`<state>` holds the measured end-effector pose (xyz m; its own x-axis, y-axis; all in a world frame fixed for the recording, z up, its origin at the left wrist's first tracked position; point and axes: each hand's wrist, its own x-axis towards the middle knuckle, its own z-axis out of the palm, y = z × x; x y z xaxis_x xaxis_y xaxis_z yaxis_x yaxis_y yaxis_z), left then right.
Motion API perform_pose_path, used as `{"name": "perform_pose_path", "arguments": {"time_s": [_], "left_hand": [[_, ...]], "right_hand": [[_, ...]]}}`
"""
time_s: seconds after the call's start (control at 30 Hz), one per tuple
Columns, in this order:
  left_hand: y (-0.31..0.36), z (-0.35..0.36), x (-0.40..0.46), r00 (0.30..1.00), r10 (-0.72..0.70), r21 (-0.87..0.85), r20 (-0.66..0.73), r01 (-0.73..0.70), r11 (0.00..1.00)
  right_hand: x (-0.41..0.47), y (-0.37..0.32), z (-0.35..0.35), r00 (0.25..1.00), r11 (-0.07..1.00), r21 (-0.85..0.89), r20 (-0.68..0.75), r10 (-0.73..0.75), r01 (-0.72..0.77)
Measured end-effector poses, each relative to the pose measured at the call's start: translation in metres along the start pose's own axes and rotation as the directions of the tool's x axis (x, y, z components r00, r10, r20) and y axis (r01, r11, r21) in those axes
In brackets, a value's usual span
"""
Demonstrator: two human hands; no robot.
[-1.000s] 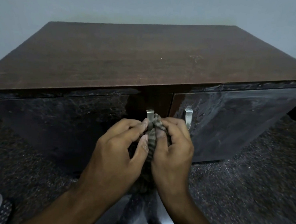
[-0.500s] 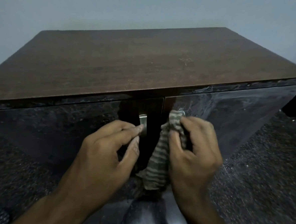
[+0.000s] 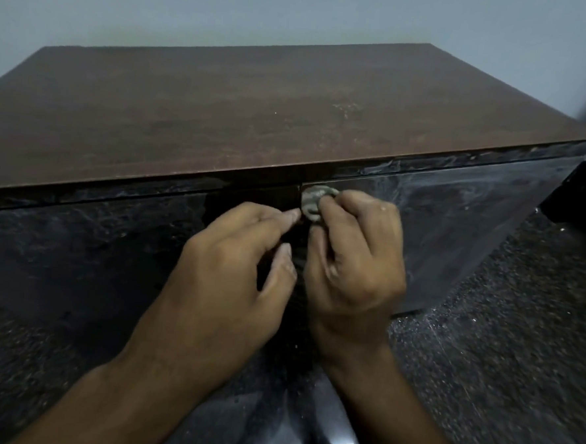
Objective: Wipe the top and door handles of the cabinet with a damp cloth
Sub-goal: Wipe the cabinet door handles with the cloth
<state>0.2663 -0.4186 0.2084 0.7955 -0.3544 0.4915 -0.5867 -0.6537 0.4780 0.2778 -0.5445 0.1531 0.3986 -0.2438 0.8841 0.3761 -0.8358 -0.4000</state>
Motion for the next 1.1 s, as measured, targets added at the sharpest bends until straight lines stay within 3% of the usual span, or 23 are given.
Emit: {"name": "perform_pose_path", "arguments": {"time_s": [0.1,0.2,0.37,0.5,0.63,0.77,0.9,0.93,1.03,1.1], "left_hand": [[0.003,0.003,0.000,1.000,0.013,0.001,-0.004,-0.013,1.000],[0.004,0.008,-0.004,1.000,-0.001,-0.017,0.014,0.001,1.000],[0.004,0.015,-0.005,0.997,-0.013,0.031,-0.073,0.015,0.999],[0.004,0.016,-0.007,0.997,-0.025,-0.002,-0.071,0.025,1.000],[0.004,0.017,-0.006,0.998,-0.025,0.002,-0.066,0.025,1.000],[0.007,0.020,-0.005,0.997,-0.032,-0.014,-0.066,0.032,0.999],[0.007,0.018,-0.005,0.994,-0.037,0.027,-0.108,0.040,0.999],[0.007,0.018,-0.004,0.992,-0.045,0.024,-0.117,0.048,0.999],[0.008,0.017,-0.005,0.990,-0.072,-0.001,-0.118,0.073,0.997],[0.008,0.015,-0.006,0.989,-0.078,0.005,-0.126,0.079,0.997]], "right_hand": [[0.002,0.008,-0.005,0.999,0.999,-0.026,-0.022,0.031,-0.031],[0.006,0.022,-0.013,0.964,0.972,0.026,-0.126,0.234,-0.232],[0.008,0.007,0.003,0.999,0.992,0.128,-0.032,-0.015,0.019],[0.012,0.025,-0.007,0.966,0.972,0.113,-0.138,0.220,-0.205],[0.014,0.016,-0.002,0.989,0.985,0.140,-0.097,0.112,-0.098],[0.019,0.023,-0.009,0.952,0.948,0.194,-0.128,0.278,-0.251],[0.015,0.006,-0.001,0.999,0.987,0.158,-0.036,0.041,-0.035],[0.016,0.010,-0.002,0.999,0.986,0.160,-0.013,0.039,-0.036],[0.015,0.023,-0.011,0.976,0.968,0.144,-0.041,0.212,-0.204],[0.011,0.019,-0.012,0.983,0.980,0.106,-0.048,0.175,-0.170]]}}
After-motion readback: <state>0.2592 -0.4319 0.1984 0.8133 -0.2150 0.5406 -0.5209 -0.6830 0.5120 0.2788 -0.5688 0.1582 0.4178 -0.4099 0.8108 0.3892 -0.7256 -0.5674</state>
